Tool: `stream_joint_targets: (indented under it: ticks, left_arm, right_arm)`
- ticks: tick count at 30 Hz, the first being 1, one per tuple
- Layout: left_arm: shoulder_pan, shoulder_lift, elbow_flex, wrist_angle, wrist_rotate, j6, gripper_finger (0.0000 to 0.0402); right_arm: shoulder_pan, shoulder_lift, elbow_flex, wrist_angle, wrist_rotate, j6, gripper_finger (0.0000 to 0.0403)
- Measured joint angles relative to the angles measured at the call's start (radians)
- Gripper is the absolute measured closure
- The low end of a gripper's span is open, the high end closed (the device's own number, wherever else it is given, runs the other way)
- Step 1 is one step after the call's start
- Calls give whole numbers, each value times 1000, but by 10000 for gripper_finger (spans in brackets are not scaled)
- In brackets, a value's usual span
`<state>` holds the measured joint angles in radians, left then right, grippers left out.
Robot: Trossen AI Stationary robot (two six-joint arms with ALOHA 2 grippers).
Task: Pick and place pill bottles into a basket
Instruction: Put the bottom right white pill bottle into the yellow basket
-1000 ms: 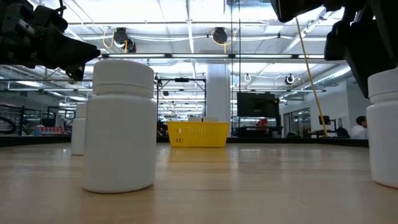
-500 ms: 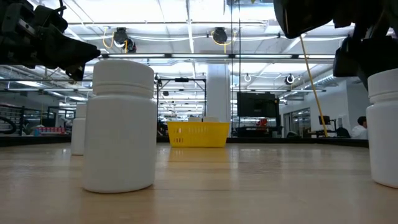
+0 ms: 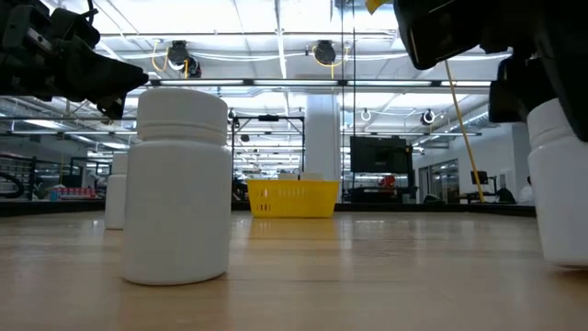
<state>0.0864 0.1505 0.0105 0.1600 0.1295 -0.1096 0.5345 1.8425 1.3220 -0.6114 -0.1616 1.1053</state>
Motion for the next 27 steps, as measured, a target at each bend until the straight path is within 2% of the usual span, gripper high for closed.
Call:
stream_joint_targets:
  ticks: [3, 11, 17, 27]
  left_arm:
    - [0, 0, 0, 0, 0, 0, 337]
    - [0, 0, 0, 0, 0, 0, 337]
    - [0, 0, 0, 0, 0, 0, 337]
    - [0, 0, 0, 1, 0, 0, 337]
  right_arm:
    - [-11, -2, 0, 5, 0, 0, 254]
    - [-94, -39, -2, -15, 32, -18, 254]
    - [-228, -118, -2, -50, 69, -124, 254]
    - [-510, -224, -1, -65, 216, -338, 254]
